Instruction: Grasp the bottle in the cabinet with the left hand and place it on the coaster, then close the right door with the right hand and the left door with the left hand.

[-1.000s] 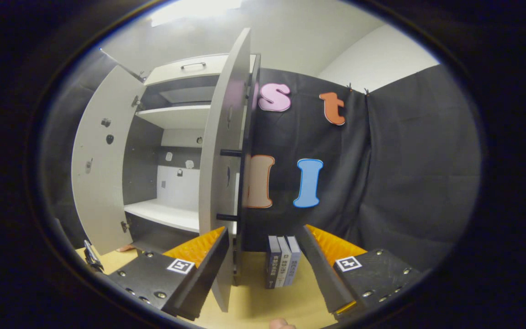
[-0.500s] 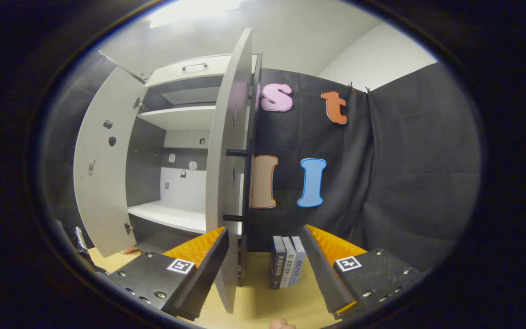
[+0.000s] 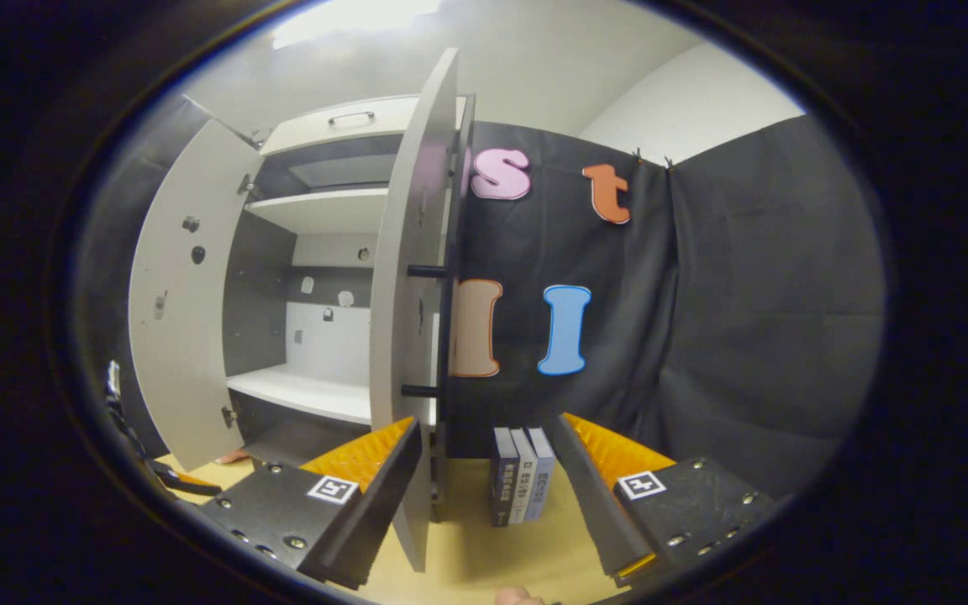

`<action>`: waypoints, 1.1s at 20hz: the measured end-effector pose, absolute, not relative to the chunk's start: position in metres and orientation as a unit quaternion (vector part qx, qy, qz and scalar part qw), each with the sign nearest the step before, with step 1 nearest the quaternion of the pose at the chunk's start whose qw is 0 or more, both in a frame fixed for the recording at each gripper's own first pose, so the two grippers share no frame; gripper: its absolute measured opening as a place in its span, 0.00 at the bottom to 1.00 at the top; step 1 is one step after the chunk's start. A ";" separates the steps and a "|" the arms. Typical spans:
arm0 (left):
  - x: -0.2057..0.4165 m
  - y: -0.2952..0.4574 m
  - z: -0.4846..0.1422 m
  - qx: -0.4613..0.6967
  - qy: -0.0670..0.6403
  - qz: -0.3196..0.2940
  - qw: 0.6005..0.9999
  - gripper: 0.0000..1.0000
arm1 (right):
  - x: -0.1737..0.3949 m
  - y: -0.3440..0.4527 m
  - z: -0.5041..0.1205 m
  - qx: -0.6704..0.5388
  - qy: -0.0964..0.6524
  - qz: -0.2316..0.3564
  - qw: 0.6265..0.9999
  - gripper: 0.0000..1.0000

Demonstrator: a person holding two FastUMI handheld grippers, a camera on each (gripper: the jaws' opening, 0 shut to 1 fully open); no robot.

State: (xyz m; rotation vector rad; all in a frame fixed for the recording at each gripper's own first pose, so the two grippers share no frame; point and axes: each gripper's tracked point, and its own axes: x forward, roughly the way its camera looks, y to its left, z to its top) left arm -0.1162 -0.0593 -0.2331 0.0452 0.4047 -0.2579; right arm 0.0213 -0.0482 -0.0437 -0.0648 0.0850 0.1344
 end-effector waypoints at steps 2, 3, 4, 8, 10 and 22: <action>-0.107 -0.058 -0.212 0.012 0.181 -0.120 0.976 0.82 | 0.022 -0.046 -0.045 -0.035 0.043 0.069 0.996 0.94; -0.103 -0.055 -0.201 0.008 0.173 -0.116 0.978 0.82 | 0.024 -0.043 -0.046 -0.036 0.044 0.069 0.996 0.94; -0.098 -0.053 -0.189 0.004 0.163 -0.110 0.980 0.82 | 0.025 -0.041 -0.048 -0.037 0.045 0.070 0.996 0.94; -0.086 -0.037 -0.145 -0.010 0.119 -0.090 0.989 0.82 | 0.029 -0.034 -0.050 -0.040 0.049 0.069 0.996 0.94; -0.085 -0.034 -0.130 -0.018 0.106 -0.095 0.990 0.82 | 0.031 -0.033 -0.052 -0.037 0.050 0.067 0.996 0.96; -0.077 0.011 -0.085 -0.039 0.063 -0.065 0.995 0.90 | 0.029 -0.025 -0.057 0.003 0.058 0.056 0.997 0.93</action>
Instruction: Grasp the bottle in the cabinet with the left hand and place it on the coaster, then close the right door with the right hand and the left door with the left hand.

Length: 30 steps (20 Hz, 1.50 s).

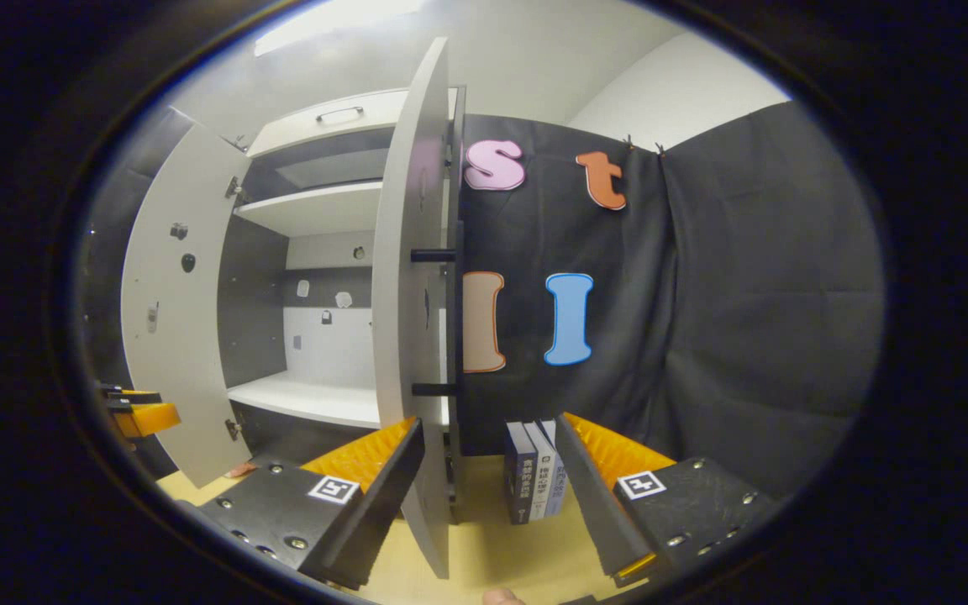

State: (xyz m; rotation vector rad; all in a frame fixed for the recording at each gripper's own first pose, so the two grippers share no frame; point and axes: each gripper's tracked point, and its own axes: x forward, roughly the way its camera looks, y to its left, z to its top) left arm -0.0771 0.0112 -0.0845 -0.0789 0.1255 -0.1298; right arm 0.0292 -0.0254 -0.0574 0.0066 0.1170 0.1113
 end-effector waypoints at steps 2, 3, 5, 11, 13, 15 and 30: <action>-0.075 0.020 -0.079 -0.054 0.054 -0.057 0.995 0.90 | 0.028 -0.024 -0.058 0.006 0.061 0.052 0.997 0.96; -0.074 0.025 -0.076 -0.060 0.048 -0.054 0.996 0.90 | 0.028 -0.022 -0.057 0.009 0.062 0.050 0.997 0.96; -0.074 0.034 -0.073 -0.071 0.042 -0.049 0.995 0.90 | 0.027 -0.019 -0.058 0.014 0.065 0.048 0.997 0.96; -0.072 0.063 -0.076 -0.079 0.039 -0.027 0.996 0.90 | 0.023 0.009 -0.059 0.015 0.074 0.065 0.995 0.96; -0.072 0.069 -0.077 -0.078 0.040 -0.024 0.996 0.90 | 0.022 0.022 -0.059 0.015 0.076 0.077 0.994 0.93; -0.076 0.077 -0.078 -0.079 0.041 -0.021 0.996 0.90 | 0.022 0.037 -0.059 0.014 0.078 0.086 0.993 0.96; -0.101 0.177 -0.085 -0.096 0.040 0.020 0.994 0.90 | 0.029 0.118 -0.062 0.025 0.079 0.086 0.993 0.93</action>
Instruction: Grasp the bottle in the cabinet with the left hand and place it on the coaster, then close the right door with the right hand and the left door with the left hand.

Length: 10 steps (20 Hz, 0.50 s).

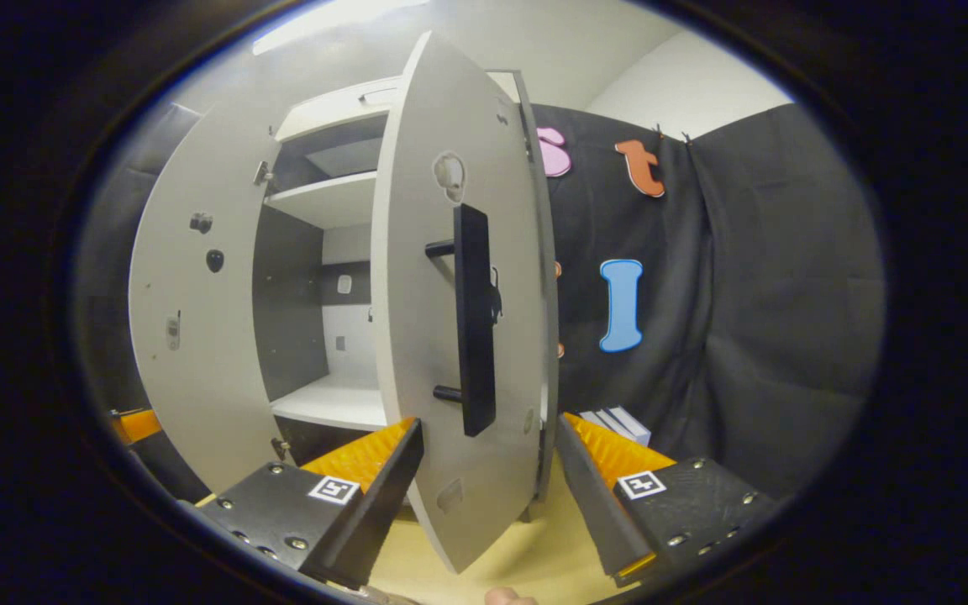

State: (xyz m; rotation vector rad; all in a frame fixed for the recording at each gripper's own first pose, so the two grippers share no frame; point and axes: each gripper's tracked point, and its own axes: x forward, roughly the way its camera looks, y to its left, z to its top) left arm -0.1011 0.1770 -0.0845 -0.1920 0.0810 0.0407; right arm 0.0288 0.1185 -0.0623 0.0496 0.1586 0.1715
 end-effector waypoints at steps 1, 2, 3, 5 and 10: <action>-0.102 0.184 -0.085 -0.093 0.042 0.025 0.994 0.90 | 0.029 0.127 -0.061 0.028 0.078 0.092 0.992 0.96; -0.103 0.191 -0.085 -0.092 0.042 0.029 0.994 0.90 | 0.028 0.140 -0.061 0.032 0.077 0.105 0.991 0.96; -0.104 0.197 -0.086 -0.091 0.044 0.033 0.994 0.90 | 0.028 0.152 -0.062 0.033 0.077 0.115 0.990 0.94; -0.106 0.208 -0.090 -0.091 0.048 0.038 0.994 0.90 | 0.026 0.168 -0.062 0.027 0.073 0.125 0.989 0.97; -0.103 0.222 -0.097 -0.081 0.060 0.044 0.994 0.90 | 0.019 0.195 -0.065 0.026 0.070 0.142 0.987 0.97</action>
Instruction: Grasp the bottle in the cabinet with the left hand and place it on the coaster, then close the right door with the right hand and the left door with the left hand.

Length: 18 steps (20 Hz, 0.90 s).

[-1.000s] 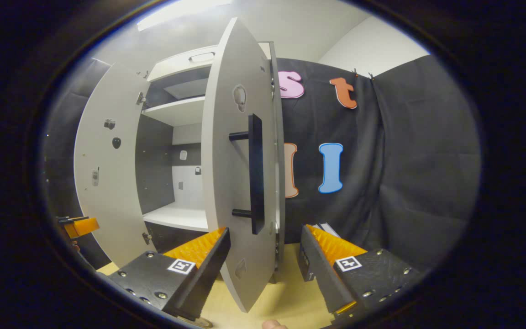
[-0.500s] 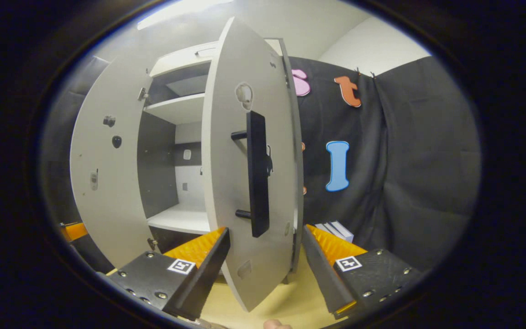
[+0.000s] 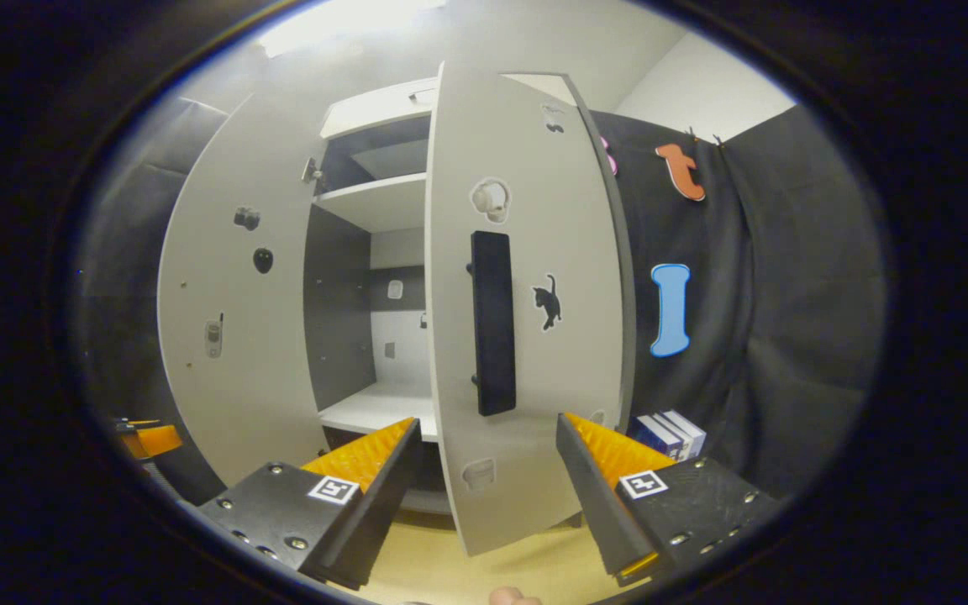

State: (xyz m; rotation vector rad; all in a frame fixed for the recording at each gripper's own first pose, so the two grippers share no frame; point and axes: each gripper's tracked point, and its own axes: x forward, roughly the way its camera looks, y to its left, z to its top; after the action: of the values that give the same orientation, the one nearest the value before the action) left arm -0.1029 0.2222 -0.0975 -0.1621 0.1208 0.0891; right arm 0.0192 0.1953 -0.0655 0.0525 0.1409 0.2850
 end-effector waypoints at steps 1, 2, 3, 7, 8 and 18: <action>-0.101 0.225 -0.100 -0.078 0.063 0.046 0.994 0.90 | 0.020 0.197 -0.068 0.025 0.072 0.143 0.987 0.97; -0.099 0.228 -0.101 -0.077 0.065 0.047 0.994 0.90 | 0.020 0.199 -0.070 0.025 0.074 0.143 0.987 0.97; -0.097 0.230 -0.103 -0.078 0.066 0.048 0.994 0.90 | 0.021 0.199 -0.071 0.025 0.075 0.142 0.987 0.97; -0.087 0.234 -0.108 -0.082 0.071 0.053 0.993 0.90 | 0.025 0.204 -0.075 0.026 0.079 0.147 0.986 0.97; -0.086 0.235 -0.109 -0.084 0.073 0.053 0.992 0.90 | 0.027 0.205 -0.076 0.027 0.081 0.149 0.985 0.97; -0.073 0.246 -0.120 -0.085 0.084 0.066 0.991 0.90 | 0.038 0.216 -0.088 0.024 0.091 0.154 0.984 0.97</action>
State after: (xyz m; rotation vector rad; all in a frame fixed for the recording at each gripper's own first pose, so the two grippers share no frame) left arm -0.0730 0.2456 -0.1195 -0.1707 0.1688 0.1325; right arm 0.0379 0.2156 -0.0879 0.0487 0.1837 0.3093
